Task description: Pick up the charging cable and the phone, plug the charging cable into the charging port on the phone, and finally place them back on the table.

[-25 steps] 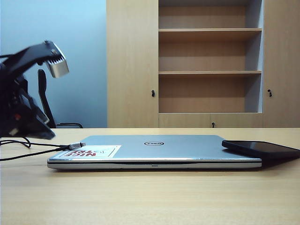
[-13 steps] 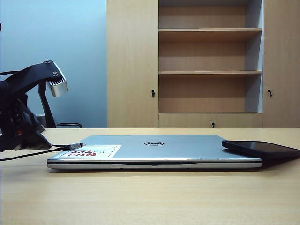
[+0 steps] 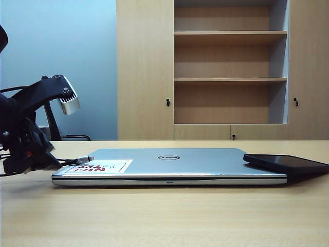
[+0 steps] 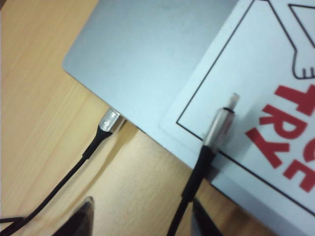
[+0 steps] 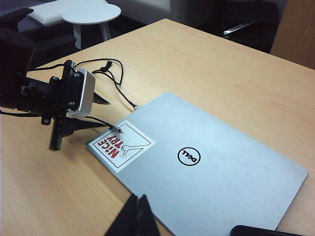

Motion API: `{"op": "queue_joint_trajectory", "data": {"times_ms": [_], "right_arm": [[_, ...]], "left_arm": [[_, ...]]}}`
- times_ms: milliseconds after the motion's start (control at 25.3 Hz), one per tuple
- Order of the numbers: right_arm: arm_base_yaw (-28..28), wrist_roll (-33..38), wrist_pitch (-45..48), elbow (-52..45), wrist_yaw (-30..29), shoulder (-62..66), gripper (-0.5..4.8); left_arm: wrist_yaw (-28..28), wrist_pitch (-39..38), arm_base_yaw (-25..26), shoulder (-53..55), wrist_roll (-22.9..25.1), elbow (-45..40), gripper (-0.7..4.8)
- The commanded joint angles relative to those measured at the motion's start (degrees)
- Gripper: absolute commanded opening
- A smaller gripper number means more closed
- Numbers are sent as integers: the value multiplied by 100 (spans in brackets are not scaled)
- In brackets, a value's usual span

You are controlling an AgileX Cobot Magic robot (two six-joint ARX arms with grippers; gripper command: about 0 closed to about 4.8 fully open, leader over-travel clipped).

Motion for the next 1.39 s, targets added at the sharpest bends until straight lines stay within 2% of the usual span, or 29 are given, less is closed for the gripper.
{"op": "queue_joint_trajectory", "data": {"times_ms": [40,198,436,554,1386], "right_arm": [[0,-17,101,33,-24,-13,-5],[0,-17,103,33,-24,-13,-5],[0,-17,105,33,-26,-13,-5],[0,-17,109,33,-26,-13,-5],[0,-17,149,33,-26,-13,-5]], "left_arm": [[7,184,9,79,24,11,247],[7,197,9,109,254,11,247],[7,197,9,109,275,11,247],[7,195,9,111,527,11,247],[7,278,7,197,553,20,247]]}}
